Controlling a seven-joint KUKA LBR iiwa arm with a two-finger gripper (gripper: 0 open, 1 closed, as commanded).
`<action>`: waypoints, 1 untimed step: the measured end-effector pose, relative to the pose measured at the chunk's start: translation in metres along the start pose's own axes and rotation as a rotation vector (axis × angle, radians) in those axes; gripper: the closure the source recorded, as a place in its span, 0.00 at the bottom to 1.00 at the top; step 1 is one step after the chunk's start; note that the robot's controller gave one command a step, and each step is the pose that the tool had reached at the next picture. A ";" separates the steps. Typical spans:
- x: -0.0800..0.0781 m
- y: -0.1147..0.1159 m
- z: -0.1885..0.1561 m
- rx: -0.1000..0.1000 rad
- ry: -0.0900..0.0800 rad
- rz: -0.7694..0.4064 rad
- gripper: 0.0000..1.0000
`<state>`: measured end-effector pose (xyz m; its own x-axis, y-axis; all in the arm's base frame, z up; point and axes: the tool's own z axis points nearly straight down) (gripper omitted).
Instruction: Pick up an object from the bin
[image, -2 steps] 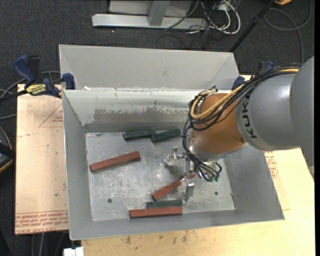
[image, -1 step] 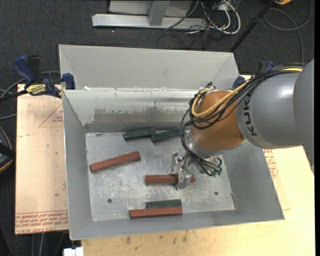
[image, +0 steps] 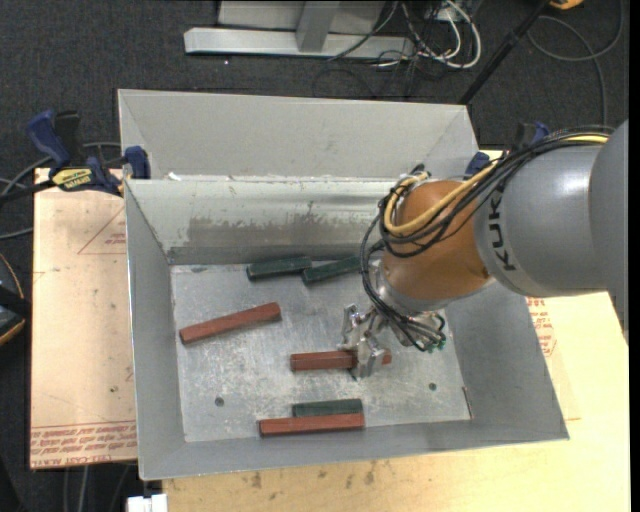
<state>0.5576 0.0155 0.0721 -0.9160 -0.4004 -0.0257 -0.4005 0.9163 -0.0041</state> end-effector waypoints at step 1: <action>0.001 0.001 -0.006 -0.003 0.009 -0.012 1.00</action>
Offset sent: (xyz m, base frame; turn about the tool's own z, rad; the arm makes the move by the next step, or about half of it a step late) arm -0.0002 0.0000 0.0314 0.0000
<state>0.5566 0.0156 0.0776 -0.9115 -0.4110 -0.0164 -0.4110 0.9116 -0.0015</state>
